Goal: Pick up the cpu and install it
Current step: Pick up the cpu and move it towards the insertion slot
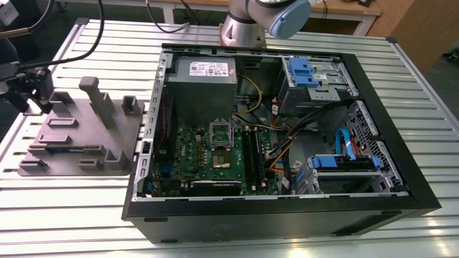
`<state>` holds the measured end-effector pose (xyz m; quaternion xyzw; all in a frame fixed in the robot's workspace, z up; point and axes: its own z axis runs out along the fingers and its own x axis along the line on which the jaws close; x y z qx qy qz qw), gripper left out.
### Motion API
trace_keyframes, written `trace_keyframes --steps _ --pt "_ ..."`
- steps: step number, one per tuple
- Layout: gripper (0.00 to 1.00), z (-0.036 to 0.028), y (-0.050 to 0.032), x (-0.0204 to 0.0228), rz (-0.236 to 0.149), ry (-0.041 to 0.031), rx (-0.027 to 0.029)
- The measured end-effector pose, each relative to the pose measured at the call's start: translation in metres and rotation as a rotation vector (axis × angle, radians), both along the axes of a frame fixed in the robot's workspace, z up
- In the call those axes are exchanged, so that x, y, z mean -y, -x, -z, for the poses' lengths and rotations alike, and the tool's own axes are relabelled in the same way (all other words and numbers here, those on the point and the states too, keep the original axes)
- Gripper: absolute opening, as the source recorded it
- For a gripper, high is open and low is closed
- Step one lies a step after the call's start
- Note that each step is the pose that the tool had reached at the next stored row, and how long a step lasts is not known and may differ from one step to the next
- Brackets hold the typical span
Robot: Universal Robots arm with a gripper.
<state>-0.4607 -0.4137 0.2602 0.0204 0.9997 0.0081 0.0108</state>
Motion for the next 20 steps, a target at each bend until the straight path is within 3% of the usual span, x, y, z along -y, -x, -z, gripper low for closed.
trace_keyframes --steps 20 --pt "0.47 -0.0055 0.0 0.0 0.0 0.0 0.0"
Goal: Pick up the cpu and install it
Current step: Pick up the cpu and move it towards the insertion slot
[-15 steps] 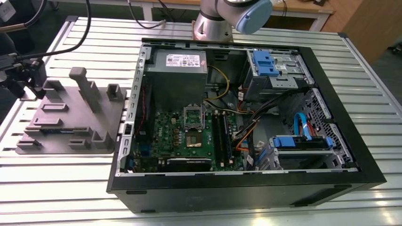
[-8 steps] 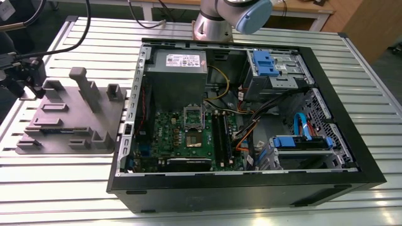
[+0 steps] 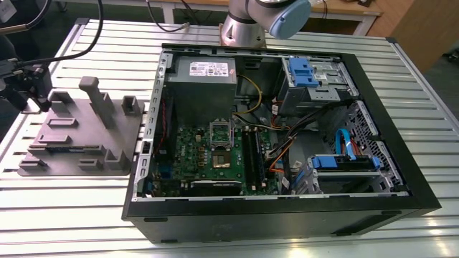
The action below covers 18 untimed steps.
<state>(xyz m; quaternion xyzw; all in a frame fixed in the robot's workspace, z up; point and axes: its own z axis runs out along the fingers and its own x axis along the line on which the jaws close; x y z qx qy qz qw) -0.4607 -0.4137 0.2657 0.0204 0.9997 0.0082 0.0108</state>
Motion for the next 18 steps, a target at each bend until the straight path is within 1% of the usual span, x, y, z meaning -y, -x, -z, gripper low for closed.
trace_keyframes --steps 18 --pt "0.47 -0.005 0.0 0.0 0.0 0.0001 -0.0001"
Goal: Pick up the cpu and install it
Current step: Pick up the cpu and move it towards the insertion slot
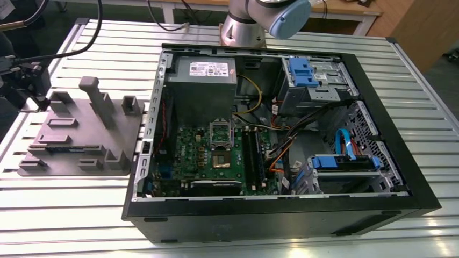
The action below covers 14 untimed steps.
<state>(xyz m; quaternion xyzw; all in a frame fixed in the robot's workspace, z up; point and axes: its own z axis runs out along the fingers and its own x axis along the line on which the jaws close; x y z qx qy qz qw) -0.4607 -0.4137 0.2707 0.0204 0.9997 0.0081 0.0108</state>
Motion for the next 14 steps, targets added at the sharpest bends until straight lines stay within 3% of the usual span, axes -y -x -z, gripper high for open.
trace_keyframes --steps 11,14 --pt "0.47 -0.0036 0.0 0.0 0.0 0.0015 0.0001" --pt "0.47 -0.0054 0.0 0.0 0.0 0.0057 0.0002"
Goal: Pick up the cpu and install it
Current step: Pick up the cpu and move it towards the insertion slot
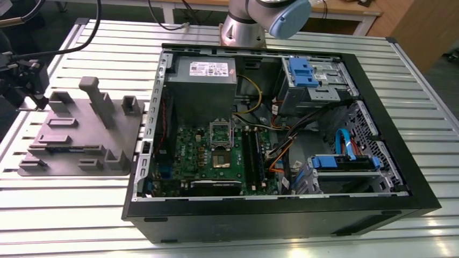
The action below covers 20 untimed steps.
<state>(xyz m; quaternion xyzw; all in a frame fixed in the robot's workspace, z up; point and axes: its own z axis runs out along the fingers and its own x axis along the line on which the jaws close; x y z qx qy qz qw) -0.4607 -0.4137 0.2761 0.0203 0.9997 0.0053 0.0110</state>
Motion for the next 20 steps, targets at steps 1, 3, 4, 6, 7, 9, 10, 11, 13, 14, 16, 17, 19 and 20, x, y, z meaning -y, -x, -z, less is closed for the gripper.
trace_keyframes --steps 1,3,4,6,7,9,10,11,13,14,16,17,19,20 --pt "0.47 -0.0001 0.0 0.0 0.0 0.0004 -0.0001" --pt "0.47 -0.0003 0.0 0.0 0.0 0.0014 -0.0002" --pt "0.47 -0.0004 0.0 0.0 0.0 0.0018 -0.0001" --pt "0.47 -0.0008 0.0 0.0 0.0 0.0026 -0.0003" --pt "0.47 -0.001 0.0 0.0 0.0 0.003 -0.0003" --pt "0.47 -0.0012 0.0 0.0 0.0 0.0035 -0.0002" --pt "0.47 -0.0013 0.0 0.0 0.0 0.004 0.0" --pt "0.47 -0.0015 0.0 0.0 0.0 0.0048 -0.0001" --pt "0.47 -0.0018 0.0 0.0 0.0 0.0064 -0.0002" --pt "0.47 -0.0019 0.0 0.0 0.0 0.0072 -0.0002" --pt "0.47 -0.0022 0.0 0.0 0.0 0.0085 -0.0003" --pt "0.47 -0.0024 0.0 0.0 0.0 0.0086 -0.0002" --pt "0.47 -0.0028 0.0 0.0 0.0 0.0088 -0.0002" --pt "0.47 -0.0032 0.0 0.0 0.0 0.009 -0.0003"
